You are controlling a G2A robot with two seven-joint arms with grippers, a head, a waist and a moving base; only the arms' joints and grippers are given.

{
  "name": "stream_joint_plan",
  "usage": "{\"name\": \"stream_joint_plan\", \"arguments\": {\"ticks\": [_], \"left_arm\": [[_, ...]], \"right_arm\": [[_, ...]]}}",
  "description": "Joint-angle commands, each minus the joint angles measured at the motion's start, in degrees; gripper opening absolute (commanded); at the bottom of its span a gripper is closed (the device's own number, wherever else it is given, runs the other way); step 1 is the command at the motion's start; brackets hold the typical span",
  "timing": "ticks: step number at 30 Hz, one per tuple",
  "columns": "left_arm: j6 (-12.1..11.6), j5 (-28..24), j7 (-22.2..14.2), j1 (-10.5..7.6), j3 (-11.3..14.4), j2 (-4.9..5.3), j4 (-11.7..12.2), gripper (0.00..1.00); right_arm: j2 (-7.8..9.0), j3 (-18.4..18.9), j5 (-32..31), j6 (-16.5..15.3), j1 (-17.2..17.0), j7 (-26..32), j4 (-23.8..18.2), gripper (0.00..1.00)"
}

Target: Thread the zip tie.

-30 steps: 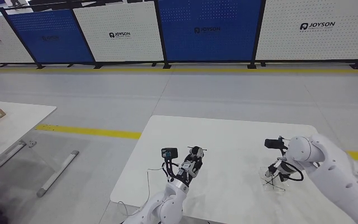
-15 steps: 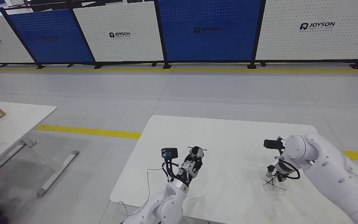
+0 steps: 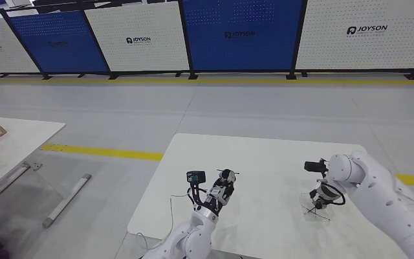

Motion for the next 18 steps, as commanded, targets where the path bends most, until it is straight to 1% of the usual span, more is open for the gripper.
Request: {"name": "stream_joint_plan", "arguments": {"ticks": [1, 6, 10, 14, 17, 18], "left_arm": [[0.0, 0.0, 0.0, 0.0, 0.0, 0.0, 0.0, 0.0], [0.0, 0.0, 0.0, 0.0, 0.0, 0.0, 0.0, 0.0], [0.0, 0.0, 0.0, 0.0, 0.0, 0.0, 0.0, 0.0], [0.0, 0.0, 0.0, 0.0, 0.0, 0.0, 0.0, 0.0], [0.0, 0.0, 0.0, 0.0, 0.0, 0.0, 0.0, 0.0], [0.0, 0.0, 0.0, 0.0, 0.0, 0.0, 0.0, 0.0]], "right_arm": [[-0.18, 0.0, 0.0, -0.1, 0.2, 0.0, 0.3, 0.0], [-0.09, 0.7, -1.1, 0.2, 0.0, -0.4, -0.7, 0.0], [0.99, 2.8, -1.9, 1.2, -1.2, -2.1, -3.6, 0.0], [3.32, 6.9, -2.1, 2.0, -4.0, -4.0, -8.7, 0.0], [5.72, 11.2, -2.8, 2.6, -7.7, -6.3, -14.5, 0.0], [6.78, 13.2, -3.2, 2.9, -9.5, -6.9, -17.1, 0.0]]}}
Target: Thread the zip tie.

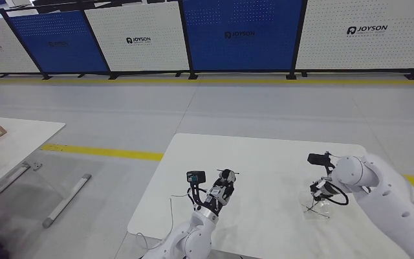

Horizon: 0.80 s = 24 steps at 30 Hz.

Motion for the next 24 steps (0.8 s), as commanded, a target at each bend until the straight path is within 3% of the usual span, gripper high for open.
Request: {"name": "stream_joint_plan", "arguments": {"ticks": [1, 6, 8, 18, 24], "left_arm": [[0.0, 0.0, 0.0, 0.0, 0.0, 0.0, 0.0, 0.0], [0.0, 0.0, 0.0, 0.0, 0.0, 0.0, 0.0, 0.0], [0.0, 0.0, 0.0, 0.0, 0.0, 0.0, 0.0, 0.0], [0.0, 0.0, 0.0, 0.0, 0.0, 0.0, 0.0, 0.0], [0.0, 0.0, 0.0, 0.0, 0.0, 0.0, 0.0, 0.0]], "right_arm": [[1.91, 3.8, -0.7, 0.4, -3.3, -1.2, -4.9, 0.0], [5.66, 12.5, -1.0, 1.2, -11.3, -2.6, -13.8, 0.0], [6.61, 15.0, 0.5, -0.8, -13.6, -0.7, -15.3, 0.0], [6.61, 15.0, 0.5, -0.8, -13.6, -0.7, -15.3, 0.0], [6.25, 15.0, -2.5, 2.6, -15.4, -8.3, -19.1, 0.0]]}}
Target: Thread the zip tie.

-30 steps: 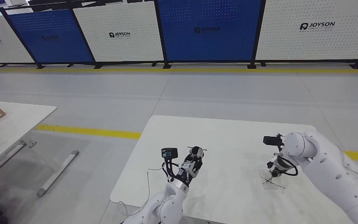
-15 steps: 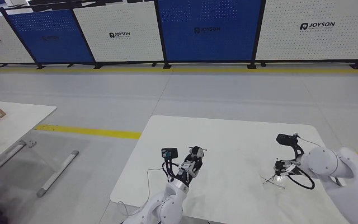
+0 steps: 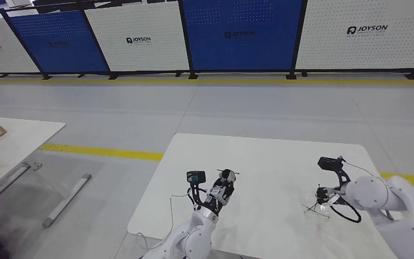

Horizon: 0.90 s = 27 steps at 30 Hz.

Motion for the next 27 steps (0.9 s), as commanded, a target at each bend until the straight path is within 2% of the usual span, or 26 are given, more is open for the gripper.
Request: {"name": "stream_joint_plan", "arguments": {"ticks": [1, 5, 8, 10, 11, 25, 27], "left_arm": [[0.0, 0.0, 0.0, 0.0, 0.0, 0.0, 0.0, 0.0], [0.0, 0.0, 0.0, 0.0, 0.0, 0.0, 0.0, 0.0], [0.0, 0.0, 0.0, 0.0, 0.0, 0.0, 0.0, 0.0], [0.0, 0.0, 0.0, 0.0, 0.0, 0.0, 0.0, 0.0], [0.0, 0.0, 0.0, 0.0, 0.0, 0.0, 0.0, 0.0], [0.0, 0.0, 0.0, 0.0, 0.0, 0.0, 0.0, 0.0], [0.0, 0.0, 0.0, 0.0, 0.0, 0.0, 0.0, 0.0]], "right_arm": [[0.05, 1.6, 0.4, 1.7, -0.7, -3.6, -1.8, 0.0], [0.86, 7.2, 3.1, 1.9, -5.3, -11.3, -7.8, 0.0], [1.68, 12.1, 4.7, 0.3, -11.5, -18.1, -13.3, 0.0], [2.14, 14.4, 4.6, -0.4, -15.5, -20.5, -15.9, 0.0], [2.24, 14.6, 4.4, -0.6, -16.2, -20.3, -16.3, 0.0], [2.24, 14.6, 4.4, -0.6, -16.2, -20.3, -16.3, 0.0], [2.15, 15.1, 5.3, -2.1, -17.1, -22.0, -16.8, 0.0]]}}
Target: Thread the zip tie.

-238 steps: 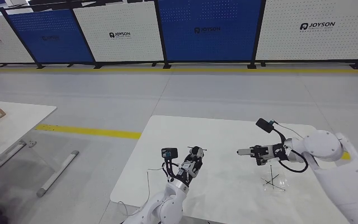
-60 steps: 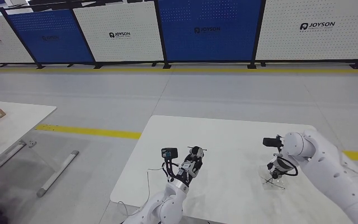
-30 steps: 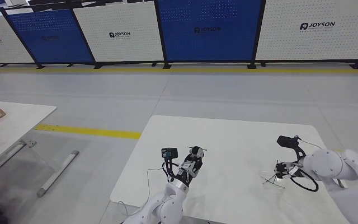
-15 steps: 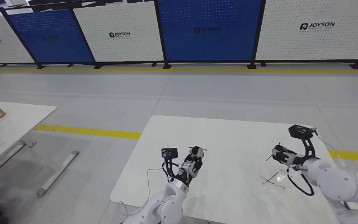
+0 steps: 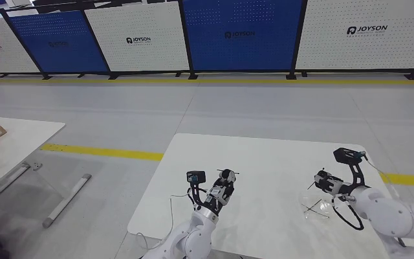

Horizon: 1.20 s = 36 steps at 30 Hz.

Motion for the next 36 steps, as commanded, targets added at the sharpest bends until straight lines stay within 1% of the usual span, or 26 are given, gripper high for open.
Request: {"name": "stream_joint_plan", "arguments": {"ticks": [1, 3, 4, 5, 9, 11, 13, 14, 27, 29, 30, 31, 33, 34, 35, 36], "left_arm": [[0.0, 0.0, 0.0, 0.0, 0.0, 0.0, 0.0, 0.0], [0.0, 0.0, 0.0, 0.0, 0.0, 0.0, 0.0, 0.0], [0.0, 0.0, 0.0, 0.0, 0.0, 0.0, 0.0, 0.0], [0.0, 0.0, 0.0, 0.0, 0.0, 0.0, 0.0, 0.0], [0.0, 0.0, 0.0, 0.0, 0.0, 0.0, 0.0, 0.0], [0.0, 0.0, 0.0, 0.0, 0.0, 0.0, 0.0, 0.0], [0.0, 0.0, 0.0, 0.0, 0.0, 0.0, 0.0, 0.0], [0.0, 0.0, 0.0, 0.0, 0.0, 0.0, 0.0, 0.0], [0.0, 0.0, 0.0, 0.0, 0.0, 0.0, 0.0, 0.0], [0.0, 0.0, 0.0, 0.0, 0.0, 0.0, 0.0, 0.0], [0.0, 0.0, 0.0, 0.0, 0.0, 0.0, 0.0, 0.0], [0.0, 0.0, 0.0, 0.0, 0.0, 0.0, 0.0, 0.0], [0.0, 0.0, 0.0, 0.0, 0.0, 0.0, 0.0, 0.0], [0.0, 0.0, 0.0, 0.0, 0.0, 0.0, 0.0, 0.0], [0.0, 0.0, 0.0, 0.0, 0.0, 0.0, 0.0, 0.0], [0.0, 0.0, 0.0, 0.0, 0.0, 0.0, 0.0, 0.0]], "right_arm": [[-0.11, 1.1, 1.9, -2.6, -1.3, -3.2, -0.9, 0.0], [-0.21, 2.6, 5.5, -6.0, -3.4, -6.6, -1.1, 0.0], [-0.31, 3.4, 8.1, -8.2, -4.9, -8.3, -1.0, 0.0], [-0.39, 3.7, 8.9, -9.7, -5.8, -10.2, -1.1, 0.0], [-1.09, 3.6, 9.7, -17.2, -10.4, -22.7, -1.7, 0.0], [-1.42, 3.0, 9.2, -19.4, -12.5, -26.7, -1.4, 0.0], [-1.81, 1.9, 10.4, -20.6, -13.1, -27.9, -0.5, 0.0], [-2.11, 1.2, 11.7, -20.4, -12.4, -27.4, 0.7, 0.0], [-2.13, 1.2, 11.5, -20.5, -12.4, -27.6, 0.7, 0.0], [-2.31, 0.9, 10.7, -22.7, -13.0, -28.8, 0.2, 0.0], [-2.44, 0.9, 10.6, -24.4, -13.3, -30.5, 0.4, 0.0], [-2.64, 0.8, 10.2, -26.8, -13.9, -33.1, 0.7, 0.0], [-2.98, 0.2, 9.8, -31.1, -14.8, -36.4, 1.5, 0.0], [-3.17, -0.2, 9.1, -32.5, -15.0, -38.2, 2.2, 0.0], [-3.54, -0.7, 6.7, -33.8, -15.0, -42.4, 2.6, 0.0], [-3.91, -1.6, 3.9, -34.0, -15.3, -46.4, 3.2, 0.0]]}}
